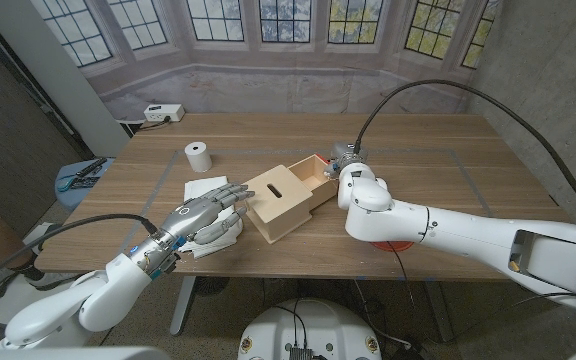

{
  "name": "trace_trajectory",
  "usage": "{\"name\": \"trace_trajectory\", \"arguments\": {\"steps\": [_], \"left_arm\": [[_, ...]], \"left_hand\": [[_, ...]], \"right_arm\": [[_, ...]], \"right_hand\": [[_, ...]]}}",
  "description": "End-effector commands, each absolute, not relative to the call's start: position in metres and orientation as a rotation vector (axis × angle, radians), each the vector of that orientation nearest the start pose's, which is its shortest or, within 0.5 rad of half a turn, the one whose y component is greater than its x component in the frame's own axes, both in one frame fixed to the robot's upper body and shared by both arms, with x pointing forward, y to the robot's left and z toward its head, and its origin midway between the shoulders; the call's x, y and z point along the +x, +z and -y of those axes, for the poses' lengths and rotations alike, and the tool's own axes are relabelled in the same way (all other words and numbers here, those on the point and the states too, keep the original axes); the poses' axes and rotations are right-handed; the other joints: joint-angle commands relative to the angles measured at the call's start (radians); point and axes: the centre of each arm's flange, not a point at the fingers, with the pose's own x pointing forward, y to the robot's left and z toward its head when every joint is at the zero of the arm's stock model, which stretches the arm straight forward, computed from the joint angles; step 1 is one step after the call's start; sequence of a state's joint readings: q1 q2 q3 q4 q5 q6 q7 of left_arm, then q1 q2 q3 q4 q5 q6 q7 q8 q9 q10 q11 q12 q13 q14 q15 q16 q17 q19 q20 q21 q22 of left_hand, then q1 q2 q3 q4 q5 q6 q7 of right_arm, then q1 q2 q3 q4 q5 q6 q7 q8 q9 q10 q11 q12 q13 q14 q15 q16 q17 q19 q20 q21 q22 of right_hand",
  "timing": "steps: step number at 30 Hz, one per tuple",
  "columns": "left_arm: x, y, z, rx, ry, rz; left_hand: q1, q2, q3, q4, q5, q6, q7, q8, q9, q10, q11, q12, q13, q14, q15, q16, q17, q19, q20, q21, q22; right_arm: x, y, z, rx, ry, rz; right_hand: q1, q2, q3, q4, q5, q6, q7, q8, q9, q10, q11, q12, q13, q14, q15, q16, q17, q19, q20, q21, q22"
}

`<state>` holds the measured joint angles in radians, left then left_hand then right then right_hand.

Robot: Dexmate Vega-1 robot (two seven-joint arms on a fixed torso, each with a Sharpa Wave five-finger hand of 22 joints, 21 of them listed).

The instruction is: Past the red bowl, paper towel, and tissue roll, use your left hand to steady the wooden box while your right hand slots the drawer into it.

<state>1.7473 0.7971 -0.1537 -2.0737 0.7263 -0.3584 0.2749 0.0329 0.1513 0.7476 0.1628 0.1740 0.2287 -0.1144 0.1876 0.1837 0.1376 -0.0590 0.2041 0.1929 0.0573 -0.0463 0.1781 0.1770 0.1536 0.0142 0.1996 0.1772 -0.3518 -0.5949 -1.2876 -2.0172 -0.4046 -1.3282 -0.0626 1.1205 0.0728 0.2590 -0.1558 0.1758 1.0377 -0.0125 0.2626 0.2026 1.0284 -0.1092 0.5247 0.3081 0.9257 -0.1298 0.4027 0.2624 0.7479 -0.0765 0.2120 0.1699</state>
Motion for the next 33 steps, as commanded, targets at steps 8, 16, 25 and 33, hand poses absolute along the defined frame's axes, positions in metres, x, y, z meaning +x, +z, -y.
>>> {"name": "trace_trajectory", "arguments": {"steps": [8, 16, 25, 33], "left_arm": [[0.420, -0.112, -0.296, 1.396, -0.060, 0.916], [0.422, -0.112, -0.295, 1.394, -0.064, 0.915], [0.411, -0.111, -0.301, 1.394, -0.052, 0.907], [0.397, -0.108, -0.305, 1.398, 0.009, 0.924]], "left_hand": [[-0.003, -0.001, 0.006, 0.001, -0.002, 0.010, 0.003, 0.004, 0.004, 0.009, -0.001, 0.007, 0.002, 0.012, -0.001, 0.007, 0.002, 0.004, -0.005, 0.002, 0.002], [-0.003, -0.001, 0.006, 0.001, -0.002, 0.013, 0.003, 0.004, 0.004, 0.012, -0.004, 0.008, 0.002, 0.013, -0.001, 0.007, 0.002, 0.004, -0.006, 0.002, 0.002], [-0.004, -0.002, 0.005, 0.002, -0.002, 0.025, 0.005, 0.008, 0.004, 0.031, 0.000, 0.015, 0.002, 0.029, -0.003, 0.012, 0.002, 0.007, -0.003, 0.003, 0.002], [-0.014, -0.001, -0.005, 0.012, -0.004, 0.080, 0.009, 0.022, 0.006, 0.098, -0.002, 0.039, 0.007, 0.102, -0.004, 0.035, 0.011, 0.028, 0.015, 0.012, 0.004]], "right_arm": [[0.561, 0.000, 0.077, -1.401, -0.202, 0.207], [0.564, -0.002, 0.079, -1.395, -0.203, 0.196], [0.564, -0.003, 0.081, -1.388, -0.207, 0.192], [0.567, 0.000, 0.082, -1.386, -0.212, 0.199]], "right_hand": [[0.027, 0.034, -0.005, 0.000, 0.005, 0.068, -0.061, -0.002, 0.006, 0.015, -0.012, 0.002, 0.007, 0.009, -0.096, -0.008, 0.003, 0.010, -0.021, -0.005, 0.005], [0.028, 0.034, -0.006, 0.000, 0.004, 0.068, -0.061, -0.003, 0.006, 0.015, -0.012, 0.001, 0.007, 0.009, -0.096, -0.008, 0.004, 0.010, -0.020, -0.005, 0.005], [0.028, 0.035, -0.008, 0.000, 0.004, 0.068, -0.059, -0.004, 0.006, 0.014, -0.011, -0.001, 0.007, 0.010, -0.096, -0.009, 0.004, 0.010, -0.021, -0.005, 0.005], [0.029, 0.035, -0.009, 0.000, 0.004, 0.068, -0.061, -0.006, 0.006, 0.015, -0.010, -0.002, 0.007, 0.010, -0.096, -0.010, 0.005, 0.010, -0.021, -0.005, 0.005]]}}
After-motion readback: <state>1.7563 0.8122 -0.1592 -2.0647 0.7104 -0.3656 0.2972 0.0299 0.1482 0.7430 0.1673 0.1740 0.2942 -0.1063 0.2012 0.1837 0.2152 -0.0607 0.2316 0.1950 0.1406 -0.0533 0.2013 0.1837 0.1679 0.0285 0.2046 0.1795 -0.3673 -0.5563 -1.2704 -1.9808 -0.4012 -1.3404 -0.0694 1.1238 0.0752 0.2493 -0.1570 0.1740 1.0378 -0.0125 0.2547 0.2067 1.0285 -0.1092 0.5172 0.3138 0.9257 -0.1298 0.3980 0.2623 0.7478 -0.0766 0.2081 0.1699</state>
